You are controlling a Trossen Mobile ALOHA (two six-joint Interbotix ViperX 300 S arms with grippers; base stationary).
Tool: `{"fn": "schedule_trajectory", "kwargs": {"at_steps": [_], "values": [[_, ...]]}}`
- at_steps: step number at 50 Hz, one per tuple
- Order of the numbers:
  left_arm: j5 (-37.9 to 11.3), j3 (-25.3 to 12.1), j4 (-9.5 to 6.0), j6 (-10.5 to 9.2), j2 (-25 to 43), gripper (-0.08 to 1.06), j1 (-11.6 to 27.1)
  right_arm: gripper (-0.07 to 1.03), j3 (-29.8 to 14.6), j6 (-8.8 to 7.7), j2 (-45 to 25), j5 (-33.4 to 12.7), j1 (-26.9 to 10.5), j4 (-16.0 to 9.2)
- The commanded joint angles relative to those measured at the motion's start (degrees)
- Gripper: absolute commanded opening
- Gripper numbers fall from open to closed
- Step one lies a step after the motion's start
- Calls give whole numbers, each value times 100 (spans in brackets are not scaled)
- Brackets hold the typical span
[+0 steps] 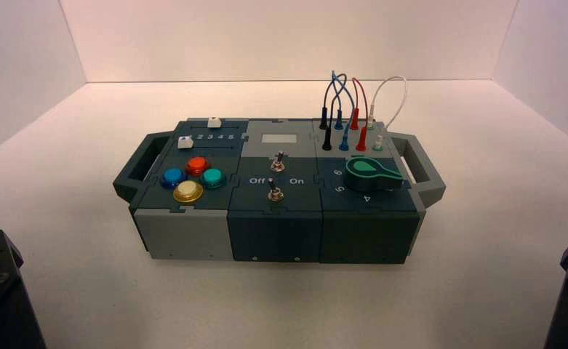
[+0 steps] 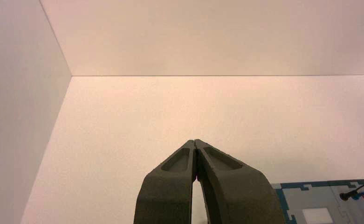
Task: Turn the knob to position 4.
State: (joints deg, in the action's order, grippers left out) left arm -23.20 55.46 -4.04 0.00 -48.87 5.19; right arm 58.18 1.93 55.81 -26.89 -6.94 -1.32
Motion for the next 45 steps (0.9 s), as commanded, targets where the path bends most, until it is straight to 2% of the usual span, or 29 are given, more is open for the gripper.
{"fn": "schedule_trajectory", "kwargs": {"at_steps": [1,14,22,31,32,35,38,41,45], "values": [[62,-79,0,18,9,-3,-18,-2,-105,35,-9,26,44,-18],[62,-79,0,9,9,-3,-9,-2,-114,26,-9,35,44,-18],[-44,-114,0,35,229,-3,211,-2,-123,26,-105,-88,-70,-62],[-571,-316,26,290,721,-3,1169,-2,-308,-70,-545,-694,-439,-53],[-659,-343,26,352,826,-3,1389,-2,-343,-88,-642,-826,-492,-44],[-738,-369,35,404,905,-3,1591,-2,-369,-105,-747,-949,-536,-44],[-993,-431,35,519,1099,-3,2065,-2,-501,-141,-1037,-1283,-598,-44],[-1072,-431,35,545,1160,-3,2215,-2,-554,-158,-1143,-1415,-624,-44],[-1301,-422,35,554,1354,-3,2777,-2,-791,-237,-1538,-1942,-721,-44]]}}
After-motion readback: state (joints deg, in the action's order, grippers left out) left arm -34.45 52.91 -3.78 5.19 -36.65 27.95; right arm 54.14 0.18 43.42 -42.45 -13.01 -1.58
